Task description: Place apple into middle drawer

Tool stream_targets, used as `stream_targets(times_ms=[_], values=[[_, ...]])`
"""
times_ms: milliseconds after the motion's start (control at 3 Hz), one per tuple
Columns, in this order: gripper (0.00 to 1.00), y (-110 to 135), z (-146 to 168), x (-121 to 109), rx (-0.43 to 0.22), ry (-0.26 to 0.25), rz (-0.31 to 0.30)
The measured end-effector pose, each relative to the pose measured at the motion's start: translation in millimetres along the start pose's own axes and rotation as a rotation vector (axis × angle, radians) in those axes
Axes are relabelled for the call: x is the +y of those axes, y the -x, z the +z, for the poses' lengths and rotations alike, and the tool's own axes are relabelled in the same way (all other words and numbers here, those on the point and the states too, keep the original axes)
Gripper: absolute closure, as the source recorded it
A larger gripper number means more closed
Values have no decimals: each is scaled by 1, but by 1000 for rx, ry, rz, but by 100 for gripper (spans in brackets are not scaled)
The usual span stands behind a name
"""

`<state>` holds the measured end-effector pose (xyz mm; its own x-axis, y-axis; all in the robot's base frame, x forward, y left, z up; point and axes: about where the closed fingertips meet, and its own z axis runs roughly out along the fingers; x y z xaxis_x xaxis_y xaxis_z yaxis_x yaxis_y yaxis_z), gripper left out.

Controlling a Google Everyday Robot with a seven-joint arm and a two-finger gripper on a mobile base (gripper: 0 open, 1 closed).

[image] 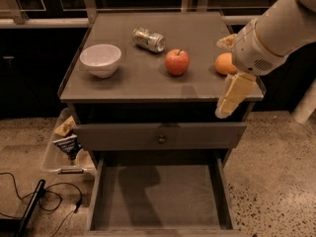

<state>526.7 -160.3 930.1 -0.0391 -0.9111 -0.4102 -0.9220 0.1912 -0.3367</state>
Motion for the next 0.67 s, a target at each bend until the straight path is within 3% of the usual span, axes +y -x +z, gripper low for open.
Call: stream_targets(times_ms=[333,667], values=[[0,0,0,0,0,0,0],[0,6,9,-28,-1,-46,-17]])
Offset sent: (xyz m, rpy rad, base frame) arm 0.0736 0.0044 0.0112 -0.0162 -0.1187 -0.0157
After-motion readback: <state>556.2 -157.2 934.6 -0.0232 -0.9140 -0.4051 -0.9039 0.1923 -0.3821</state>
